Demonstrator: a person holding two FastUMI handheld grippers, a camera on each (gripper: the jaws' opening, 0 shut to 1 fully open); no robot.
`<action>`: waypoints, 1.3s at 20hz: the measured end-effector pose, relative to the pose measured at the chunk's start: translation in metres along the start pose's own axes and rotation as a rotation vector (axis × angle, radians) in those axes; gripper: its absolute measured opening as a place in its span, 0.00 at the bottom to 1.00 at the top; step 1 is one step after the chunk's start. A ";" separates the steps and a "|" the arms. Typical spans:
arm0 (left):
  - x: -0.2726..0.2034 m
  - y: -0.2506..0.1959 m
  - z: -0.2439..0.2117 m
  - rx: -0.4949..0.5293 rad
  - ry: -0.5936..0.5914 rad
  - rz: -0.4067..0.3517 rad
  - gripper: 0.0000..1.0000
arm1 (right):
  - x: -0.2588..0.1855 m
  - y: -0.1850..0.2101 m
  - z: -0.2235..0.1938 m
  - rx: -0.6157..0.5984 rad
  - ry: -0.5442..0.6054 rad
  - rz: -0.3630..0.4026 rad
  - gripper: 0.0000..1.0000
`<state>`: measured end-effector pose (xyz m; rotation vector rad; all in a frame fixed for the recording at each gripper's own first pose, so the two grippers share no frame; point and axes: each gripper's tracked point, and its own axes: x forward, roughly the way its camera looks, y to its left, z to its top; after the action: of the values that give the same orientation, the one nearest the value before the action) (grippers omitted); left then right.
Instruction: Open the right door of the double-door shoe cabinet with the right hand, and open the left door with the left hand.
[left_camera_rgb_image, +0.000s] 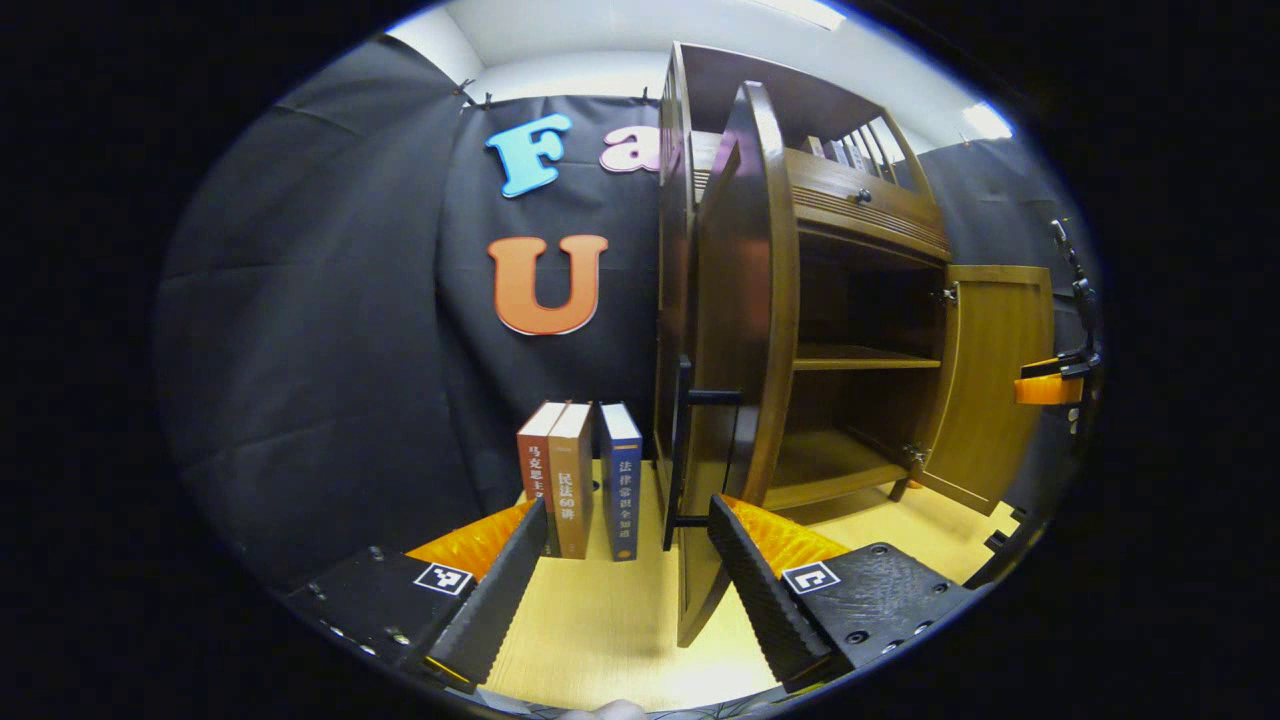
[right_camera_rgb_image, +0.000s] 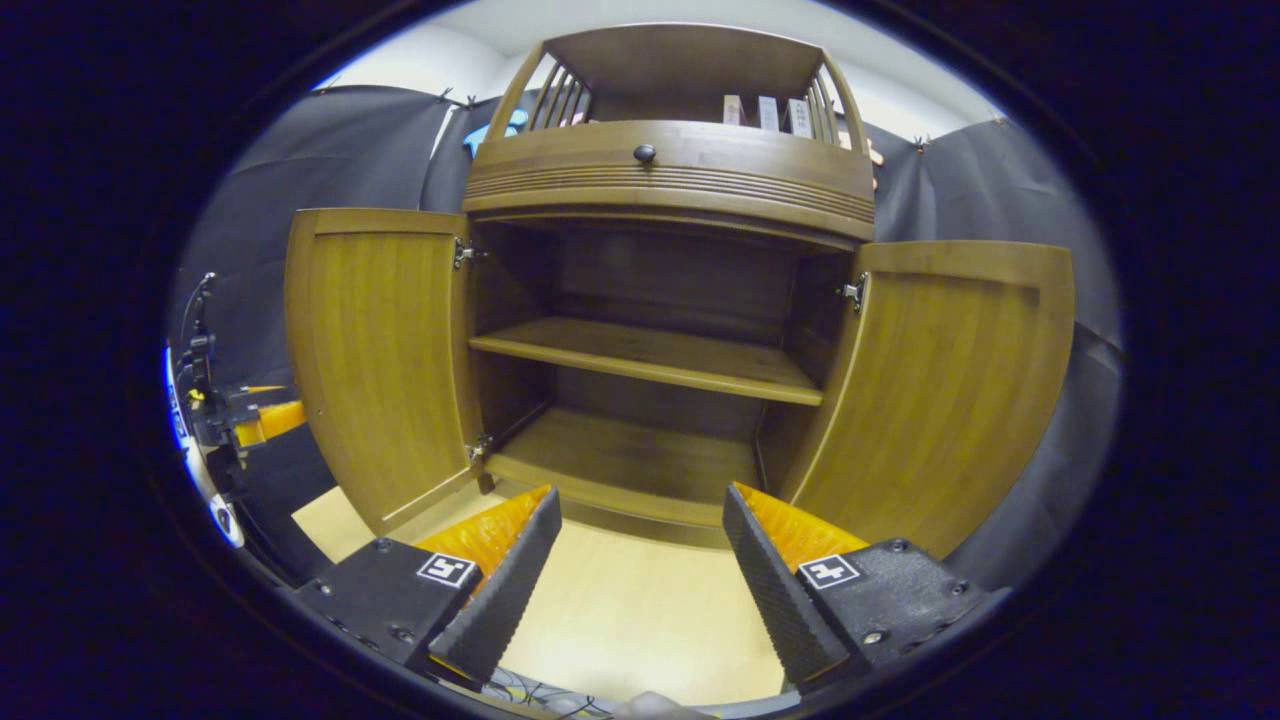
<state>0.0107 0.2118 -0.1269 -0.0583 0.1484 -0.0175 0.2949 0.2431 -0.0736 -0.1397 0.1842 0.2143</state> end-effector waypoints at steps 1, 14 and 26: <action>-0.005 -0.001 0.008 0.006 -0.016 0.031 0.96 | 0.000 -0.002 0.001 0.002 -0.004 -0.004 1.00; -0.003 -0.127 0.106 0.008 -0.150 0.026 0.95 | -0.015 -0.032 0.023 0.053 -0.064 -0.053 1.00; 0.039 -0.235 0.084 0.038 -0.081 -0.147 0.95 | -0.035 -0.090 0.015 0.135 -0.080 -0.220 1.00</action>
<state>0.0585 -0.0190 -0.0356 -0.0318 0.0625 -0.1646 0.2839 0.1515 -0.0415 -0.0166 0.1017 -0.0123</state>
